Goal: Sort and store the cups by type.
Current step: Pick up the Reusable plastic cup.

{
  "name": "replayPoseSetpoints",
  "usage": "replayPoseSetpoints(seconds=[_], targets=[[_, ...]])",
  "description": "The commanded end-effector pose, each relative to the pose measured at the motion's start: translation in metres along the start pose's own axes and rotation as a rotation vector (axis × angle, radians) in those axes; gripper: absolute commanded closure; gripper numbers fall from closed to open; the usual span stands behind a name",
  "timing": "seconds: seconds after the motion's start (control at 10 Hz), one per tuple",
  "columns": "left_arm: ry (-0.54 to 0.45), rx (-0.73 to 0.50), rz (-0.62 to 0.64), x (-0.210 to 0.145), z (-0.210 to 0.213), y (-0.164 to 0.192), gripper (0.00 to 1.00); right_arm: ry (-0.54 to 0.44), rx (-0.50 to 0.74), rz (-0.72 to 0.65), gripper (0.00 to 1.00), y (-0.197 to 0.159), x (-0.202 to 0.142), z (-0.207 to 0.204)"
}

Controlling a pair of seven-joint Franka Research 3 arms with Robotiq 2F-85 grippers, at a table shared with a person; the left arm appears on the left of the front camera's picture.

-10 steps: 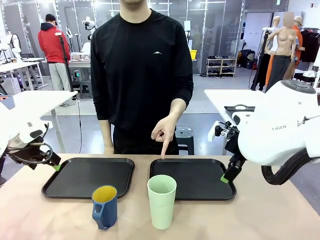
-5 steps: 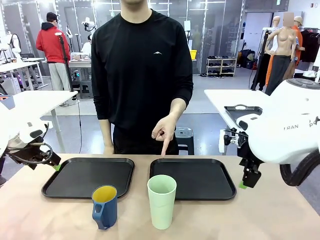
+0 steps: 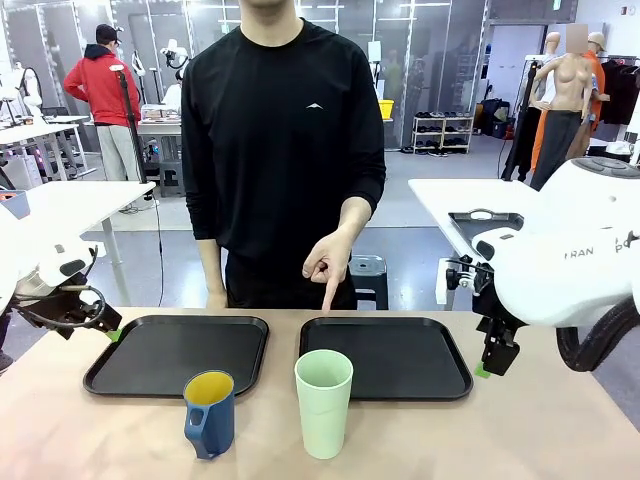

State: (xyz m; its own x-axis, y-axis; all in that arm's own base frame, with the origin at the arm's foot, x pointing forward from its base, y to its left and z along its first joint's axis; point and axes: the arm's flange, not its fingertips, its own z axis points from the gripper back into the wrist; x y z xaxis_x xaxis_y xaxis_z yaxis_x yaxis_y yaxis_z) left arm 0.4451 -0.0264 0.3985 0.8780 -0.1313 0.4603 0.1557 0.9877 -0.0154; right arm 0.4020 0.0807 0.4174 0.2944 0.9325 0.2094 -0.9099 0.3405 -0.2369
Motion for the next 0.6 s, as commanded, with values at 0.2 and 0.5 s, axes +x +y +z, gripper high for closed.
replayPoseSetpoints(seconds=[0.2, 0.5], targets=[[-0.001, 0.0, 0.004, 0.0, 0.0, 0.002, 0.0, -0.126, 0.169, 0.206, 0.0, -0.001, -0.027, -0.016], [-0.001, 0.0, 0.004, 0.0, 0.0, 0.002, 0.0, -0.361, 0.277, 0.231, 0.0, 0.013, -0.047, -0.045]])
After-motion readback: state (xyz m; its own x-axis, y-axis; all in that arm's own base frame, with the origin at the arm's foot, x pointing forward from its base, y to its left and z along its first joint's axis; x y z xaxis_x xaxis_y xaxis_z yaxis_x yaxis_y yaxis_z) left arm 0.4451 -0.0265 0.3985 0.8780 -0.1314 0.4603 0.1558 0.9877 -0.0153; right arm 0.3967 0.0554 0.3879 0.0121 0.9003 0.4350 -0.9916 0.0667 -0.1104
